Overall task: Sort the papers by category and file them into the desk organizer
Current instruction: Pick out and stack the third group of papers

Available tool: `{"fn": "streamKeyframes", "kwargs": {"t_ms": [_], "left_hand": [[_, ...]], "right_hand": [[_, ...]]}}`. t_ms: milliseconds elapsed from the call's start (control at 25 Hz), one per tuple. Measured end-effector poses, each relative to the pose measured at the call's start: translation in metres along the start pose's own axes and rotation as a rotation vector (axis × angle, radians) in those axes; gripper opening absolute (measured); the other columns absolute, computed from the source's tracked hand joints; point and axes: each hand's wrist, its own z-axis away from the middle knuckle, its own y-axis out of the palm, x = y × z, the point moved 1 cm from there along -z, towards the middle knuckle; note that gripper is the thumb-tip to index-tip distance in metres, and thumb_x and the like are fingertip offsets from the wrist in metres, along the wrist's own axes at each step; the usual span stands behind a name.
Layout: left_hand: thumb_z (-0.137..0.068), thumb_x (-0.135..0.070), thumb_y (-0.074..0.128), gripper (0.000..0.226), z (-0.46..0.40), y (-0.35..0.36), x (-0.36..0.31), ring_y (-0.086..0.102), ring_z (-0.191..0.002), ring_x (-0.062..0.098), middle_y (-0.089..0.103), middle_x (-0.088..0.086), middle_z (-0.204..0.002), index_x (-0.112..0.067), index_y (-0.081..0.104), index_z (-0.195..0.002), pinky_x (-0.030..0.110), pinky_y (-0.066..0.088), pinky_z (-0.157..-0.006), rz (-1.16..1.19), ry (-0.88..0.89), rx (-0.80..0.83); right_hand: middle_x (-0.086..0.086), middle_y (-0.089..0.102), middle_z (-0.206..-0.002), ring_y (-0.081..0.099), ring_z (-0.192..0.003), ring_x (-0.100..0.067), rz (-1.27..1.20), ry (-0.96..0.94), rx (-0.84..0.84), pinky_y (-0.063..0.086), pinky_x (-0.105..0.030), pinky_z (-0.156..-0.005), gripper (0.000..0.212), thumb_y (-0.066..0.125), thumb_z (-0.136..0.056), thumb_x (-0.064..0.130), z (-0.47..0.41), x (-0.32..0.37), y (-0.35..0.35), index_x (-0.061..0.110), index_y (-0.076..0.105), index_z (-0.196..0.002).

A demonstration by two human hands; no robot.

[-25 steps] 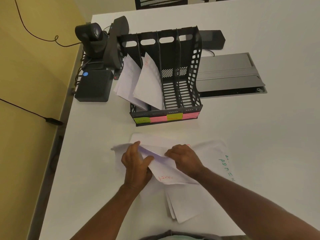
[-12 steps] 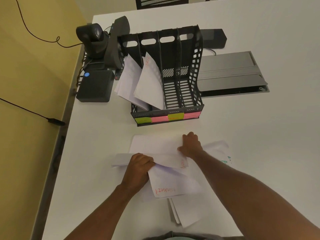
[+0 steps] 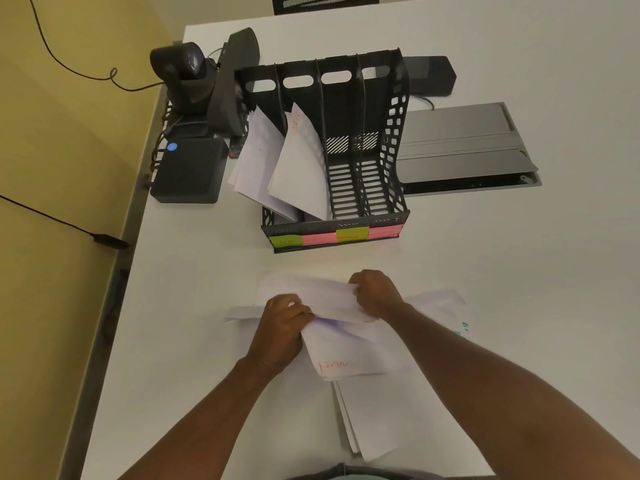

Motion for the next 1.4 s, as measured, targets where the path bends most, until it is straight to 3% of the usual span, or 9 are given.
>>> {"fn": "streamKeyframes", "kwargs": {"t_ms": [160,240,360,560,760,840,960,1160,1400], "left_hand": [[-0.074,-0.022,0.083,0.017,-0.031,-0.015,-0.004,0.051,-0.131,0.034,0.073,0.006,-0.115,-0.021,0.078,-0.09,0.064,0.028,-0.111,-0.081,-0.06,0.019],[-0.073,-0.014,0.08,0.019,-0.046,-0.028,-0.003,0.06,-0.123,0.029,0.076,0.003,-0.108,-0.022,0.079,-0.09,0.064,0.028,-0.111,-0.094,-0.025,0.088],[-0.062,0.007,0.069,0.034,-0.063,-0.06,0.006,0.073,-0.085,0.029,0.078,0.006,-0.088,-0.015,0.08,-0.087,0.044,0.051,-0.094,0.029,-0.061,0.081],[-0.068,-0.007,0.069,0.021,-0.063,-0.138,0.043,0.072,-0.084,0.02,0.077,0.001,-0.085,-0.022,0.079,-0.08,0.033,0.057,-0.08,0.603,-0.544,-0.13],[-0.074,0.005,0.073,0.021,-0.054,-0.128,0.056,0.069,-0.092,0.03,0.074,0.013,-0.099,-0.011,0.074,-0.088,0.044,0.053,-0.093,0.998,-1.067,-0.31],[-0.074,0.01,0.073,0.026,-0.046,-0.102,0.039,0.069,-0.092,0.03,0.073,0.018,-0.104,-0.007,0.072,-0.093,0.043,0.052,-0.094,1.068,-1.133,-0.266],[-0.075,0.009,0.073,0.026,-0.024,-0.057,0.01,0.071,-0.082,0.024,0.076,0.012,-0.097,-0.013,0.072,-0.088,0.036,0.056,-0.083,1.013,-1.137,-0.18],[-0.078,-0.004,0.076,0.023,0.018,0.003,-0.026,0.072,-0.078,0.007,0.076,-0.015,-0.082,-0.026,0.071,-0.084,0.026,0.055,-0.071,0.867,-1.157,-0.178],[-0.088,-0.024,0.071,0.033,0.029,0.027,-0.026,0.046,-0.065,0.018,0.053,0.005,-0.066,-0.014,0.054,-0.061,0.029,0.036,-0.063,0.926,-1.276,-0.148]], "right_hand": [[-0.008,0.075,-0.106,0.068,-0.094,-0.026,-0.063,-0.462,-0.103,0.054,-0.029,-0.081,0.025,0.062,-0.088,-0.003,0.016,0.021,-0.04,0.008,0.077,-0.105],[-0.005,0.076,-0.105,0.069,-0.09,-0.017,-0.167,-0.54,-0.123,0.055,-0.022,-0.078,0.023,0.065,-0.089,0.001,0.025,0.029,-0.058,0.01,0.077,-0.107],[0.012,0.074,-0.107,0.068,-0.096,-0.004,-0.708,-0.274,-0.241,0.056,-0.02,-0.085,0.025,0.069,-0.092,0.019,0.035,0.028,-0.09,0.028,0.073,-0.115],[0.01,0.076,-0.101,0.07,-0.103,-0.014,-1.098,-0.003,-0.647,0.056,-0.036,-0.091,0.016,0.057,-0.094,0.044,0.064,-0.009,-0.111,0.042,0.073,-0.099],[0.006,0.073,-0.116,0.065,-0.116,-0.02,-1.219,0.072,-0.24,0.054,-0.039,-0.092,0.041,0.056,-0.09,0.062,0.079,-0.013,-0.066,0.036,0.064,-0.121],[0.004,0.07,-0.126,0.063,-0.12,-0.022,-1.333,0.093,0.013,0.054,-0.041,-0.094,0.073,0.052,-0.083,0.074,0.084,-0.014,-0.045,0.025,0.056,-0.137],[0.001,0.067,-0.132,0.062,-0.123,-0.022,-1.427,0.16,0.144,0.047,-0.048,-0.106,0.072,0.051,-0.085,0.074,0.096,-0.022,-0.02,0.024,0.059,-0.136],[0.0,0.069,-0.126,0.068,-0.111,-0.018,-1.022,0.321,-0.021,0.055,-0.04,-0.095,0.058,0.072,-0.082,0.054,0.107,-0.039,-0.006,0.022,0.063,-0.13],[-0.001,0.071,-0.098,0.066,-0.089,-0.023,-0.634,0.448,-0.138,0.041,-0.026,-0.066,0.022,0.072,-0.083,0.021,0.099,-0.047,0.018,0.015,0.07,-0.104]]}}
